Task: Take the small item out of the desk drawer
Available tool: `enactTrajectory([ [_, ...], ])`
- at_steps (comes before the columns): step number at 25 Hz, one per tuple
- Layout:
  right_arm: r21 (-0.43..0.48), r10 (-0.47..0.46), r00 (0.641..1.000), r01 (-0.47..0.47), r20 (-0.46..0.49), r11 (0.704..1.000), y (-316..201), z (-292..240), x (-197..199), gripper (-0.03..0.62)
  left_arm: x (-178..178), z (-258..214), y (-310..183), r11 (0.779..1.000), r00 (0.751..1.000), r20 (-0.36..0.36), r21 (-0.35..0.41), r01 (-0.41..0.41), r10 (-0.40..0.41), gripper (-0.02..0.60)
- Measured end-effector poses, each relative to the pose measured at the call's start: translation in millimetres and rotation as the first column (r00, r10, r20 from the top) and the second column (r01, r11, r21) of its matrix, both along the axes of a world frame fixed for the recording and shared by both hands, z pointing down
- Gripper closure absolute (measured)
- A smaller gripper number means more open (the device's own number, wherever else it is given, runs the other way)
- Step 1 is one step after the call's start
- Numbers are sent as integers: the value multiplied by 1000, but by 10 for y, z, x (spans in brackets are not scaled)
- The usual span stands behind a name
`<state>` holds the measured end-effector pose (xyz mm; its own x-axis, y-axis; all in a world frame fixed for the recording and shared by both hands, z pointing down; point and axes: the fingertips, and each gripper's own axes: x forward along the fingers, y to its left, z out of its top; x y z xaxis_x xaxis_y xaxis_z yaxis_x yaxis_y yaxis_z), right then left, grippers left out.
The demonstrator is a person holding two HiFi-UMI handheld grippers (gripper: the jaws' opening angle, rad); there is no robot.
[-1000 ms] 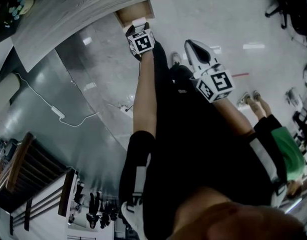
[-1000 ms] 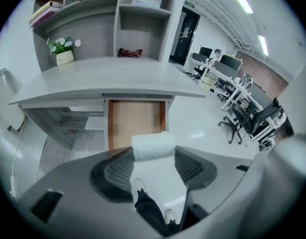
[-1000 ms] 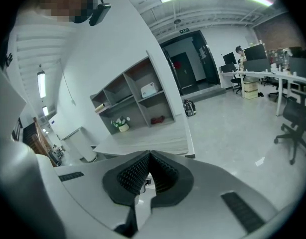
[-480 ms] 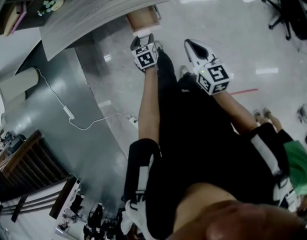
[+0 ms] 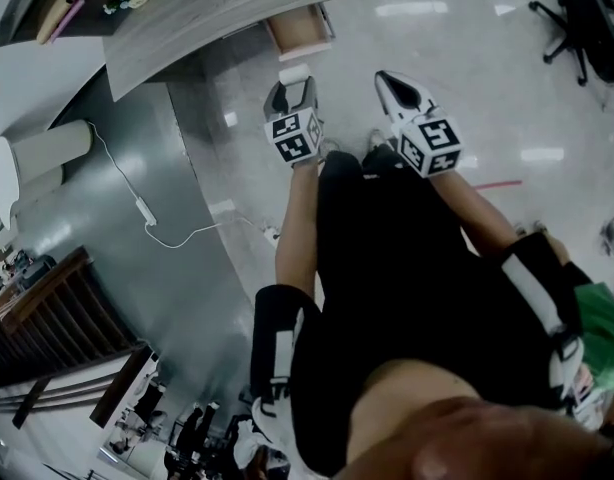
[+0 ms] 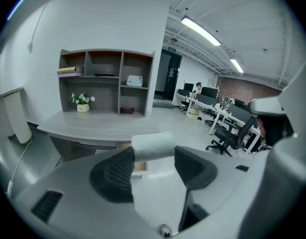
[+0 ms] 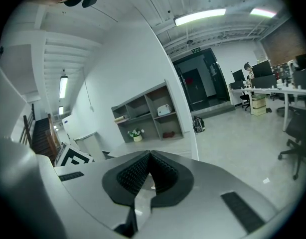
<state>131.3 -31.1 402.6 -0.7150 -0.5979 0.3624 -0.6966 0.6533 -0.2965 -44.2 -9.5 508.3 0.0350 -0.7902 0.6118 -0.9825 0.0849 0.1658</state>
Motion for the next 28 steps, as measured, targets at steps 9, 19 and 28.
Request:
enactTrajectory([
  [9,25,34,999,-34,-2,999,247,-175,-132,595,77,-973,434,982,999,1,184,-49,50,327],
  [19,69,62,998,-59,-34,996,651,-332,-295,595,-45,-1750,936,939,995,60,329,-96,81,327],
  [28,96,31,999,-27,-34,995,902,-389,-436,595,-97,-1821,1117,926,994,77,364,-100,77,327],
])
